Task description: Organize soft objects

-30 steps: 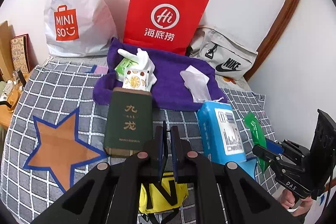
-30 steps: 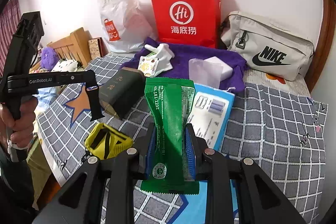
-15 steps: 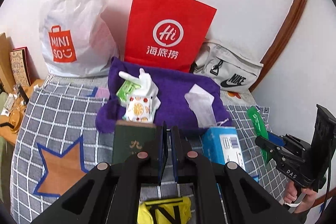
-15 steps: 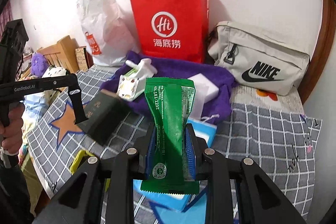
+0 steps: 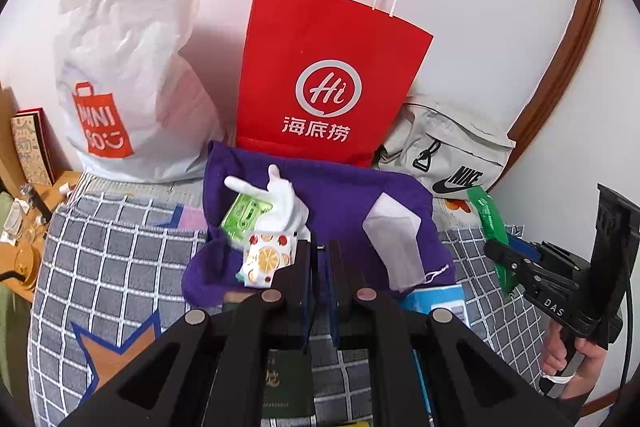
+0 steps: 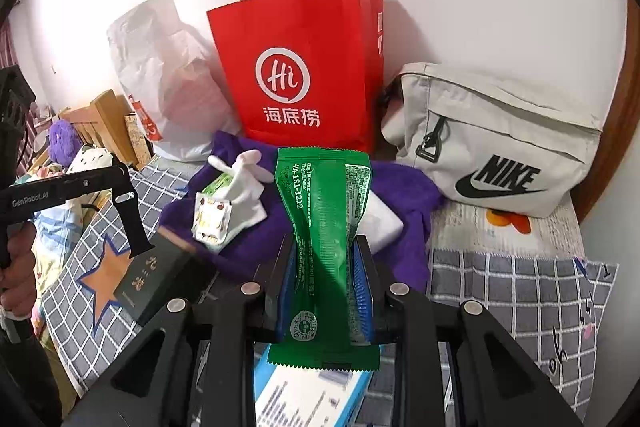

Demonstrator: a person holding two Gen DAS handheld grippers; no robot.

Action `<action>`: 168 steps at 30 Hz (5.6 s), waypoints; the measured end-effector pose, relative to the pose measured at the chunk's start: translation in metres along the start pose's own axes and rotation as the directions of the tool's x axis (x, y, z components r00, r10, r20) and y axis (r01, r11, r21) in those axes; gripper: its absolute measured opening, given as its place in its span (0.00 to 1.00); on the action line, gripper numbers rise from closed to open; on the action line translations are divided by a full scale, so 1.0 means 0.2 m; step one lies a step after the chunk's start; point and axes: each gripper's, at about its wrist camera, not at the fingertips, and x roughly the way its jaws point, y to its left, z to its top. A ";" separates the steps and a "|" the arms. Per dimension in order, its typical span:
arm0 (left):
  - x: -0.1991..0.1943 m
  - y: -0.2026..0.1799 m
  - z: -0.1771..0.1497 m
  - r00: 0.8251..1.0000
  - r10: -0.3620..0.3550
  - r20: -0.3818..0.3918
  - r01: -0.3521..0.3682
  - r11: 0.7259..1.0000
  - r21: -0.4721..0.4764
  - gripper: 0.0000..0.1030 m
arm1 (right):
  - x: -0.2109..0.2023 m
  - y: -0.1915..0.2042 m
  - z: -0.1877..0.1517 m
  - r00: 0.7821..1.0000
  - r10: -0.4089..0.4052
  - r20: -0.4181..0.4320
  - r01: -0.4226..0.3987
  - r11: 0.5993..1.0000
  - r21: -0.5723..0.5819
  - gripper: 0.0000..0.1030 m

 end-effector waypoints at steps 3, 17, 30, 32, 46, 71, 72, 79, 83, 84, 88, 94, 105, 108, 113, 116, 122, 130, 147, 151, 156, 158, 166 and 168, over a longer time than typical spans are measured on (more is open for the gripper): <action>0.03 -0.01 0.03 1.000 -0.009 0.001 0.009 1.000 0.004 0.08 | 0.05 -0.01 0.04 1.000 0.008 -0.005 -0.007 1.000 0.007 0.26; 0.20 0.04 0.11 0.999 -0.037 -0.030 0.036 0.999 -0.021 0.08 | 0.23 -0.06 0.21 1.000 0.016 0.005 -0.016 0.999 0.046 0.27; 0.51 0.02 0.17 0.988 -0.101 -0.116 0.099 0.995 -0.027 0.08 | 0.48 -0.20 0.12 0.993 -0.011 -0.118 0.018 0.998 0.065 0.27; 0.54 0.01 0.17 0.986 -0.108 -0.126 0.106 0.994 -0.024 0.08 | 0.50 -0.22 0.11 0.991 -0.021 -0.132 0.030 0.997 0.067 0.27; 0.77 0.10 0.13 0.972 -0.114 -0.205 0.105 0.993 -0.053 0.08 | 0.65 -0.24 0.06 0.980 -0.042 -0.193 0.054 0.997 0.061 0.27; 0.85 0.20 0.12 0.964 -0.053 -0.261 0.038 0.997 -0.064 0.32 | 0.74 -0.15 0.05 0.976 -0.061 -0.210 0.064 0.998 0.003 0.60; 0.84 0.20 0.12 0.965 -0.049 -0.257 0.032 0.997 -0.068 0.35 | 0.74 -0.15 0.05 0.977 -0.060 -0.206 0.062 0.998 0.004 0.60; 0.81 0.20 0.14 0.967 -0.052 -0.248 0.034 0.997 -0.075 0.51 | 0.70 -0.17 0.06 0.981 -0.044 -0.188 0.052 0.998 0.039 0.67; 0.79 0.19 0.15 0.970 -0.029 -0.241 0.014 0.998 -0.065 0.58 | 0.67 -0.18 0.08 0.985 -0.049 -0.167 0.060 0.996 0.060 0.67; 0.78 0.19 0.15 0.971 -0.019 -0.239 0.005 0.998 -0.060 0.59 | 0.67 -0.18 0.08 0.986 -0.044 -0.162 0.056 0.996 0.068 0.67; 0.75 0.17 0.16 0.975 0.031 -0.220 -0.041 0.998 -0.041 0.60 | 0.63 -0.17 0.09 0.991 -0.019 -0.136 0.031 0.996 0.087 0.67; 0.67 0.14 0.16 0.981 0.070 -0.181 -0.075 0.997 -0.020 0.60 | 0.55 -0.16 0.12 0.996 -0.024 -0.089 0.034 0.993 0.113 0.67; 0.34 0.06 0.12 0.986 0.117 -0.122 -0.110 0.992 0.062 0.60 | 0.36 -0.03 0.12 0.996 0.005 -0.085 0.007 0.989 0.145 0.67; 0.23 0.02 0.09 0.987 0.117 -0.107 -0.108 0.991 0.081 0.60 | 0.27 0.03 0.09 0.997 0.001 -0.074 0.009 0.992 0.127 0.67; 0.08 -0.06 -0.01 0.987 0.132 -0.086 -0.120 0.984 0.128 0.60 | 0.10 0.11 0.00 0.998 0.019 -0.056 -0.012 0.993 0.117 0.67; 0.01 -0.10 -0.08 0.983 0.161 -0.089 -0.146 0.977 0.156 0.60 | 0.02 0.14 -0.07 0.998 0.038 -0.055 -0.032 0.993 0.111 0.67; -0.17 -0.16 -0.24 0.991 0.114 -0.073 -0.103 0.985 0.141 0.60 | -0.12 0.18 -0.25 0.996 0.040 -0.074 -0.033 0.995 0.097 0.67; -0.24 -0.13 -0.48 0.985 0.133 -0.106 -0.122 0.987 0.109 0.60 | -0.23 0.29 -0.58 0.990 0.042 -0.132 -0.032 0.996 0.077 0.67; -0.24 0.12 -0.87 0.977 0.134 -0.166 -0.136 0.991 -0.005 0.60 | -0.11 0.52 -1.01 0.981 0.077 -0.180 -0.071 0.997 0.039 0.49; -0.21 0.16 -0.91 0.978 0.093 -0.185 -0.100 0.995 -0.027 0.60 | -0.01 0.55 -1.04 0.976 0.053 -0.211 -0.048 0.998 0.026 0.46; -0.17 0.19 -0.94 0.977 0.086 -0.195 -0.094 0.995 -0.034 0.60 | 0.02 0.59 -1.05 0.983 0.016 -0.184 -0.018 1.000 -0.011 0.45; -0.17 0.21 -0.95 0.979 0.076 -0.188 -0.088 0.995 -0.055 0.60 | 0.04 0.63 -1.06 0.985 -0.019 -0.169 0.010 0.998 -0.055 0.45; -0.14 0.26 -0.97 0.980 0.044 -0.195 -0.061 0.995 -0.084 0.60 | 0.07 0.64 -1.06 0.990 -0.075 -0.117 0.066 0.995 -0.080 0.24; -0.14 0.27 -0.97 0.980 0.040 -0.194 -0.058 0.994 -0.091 0.60 | 0.05 0.62 -1.06 0.990 -0.055 -0.133 0.045 0.996 -0.076 0.22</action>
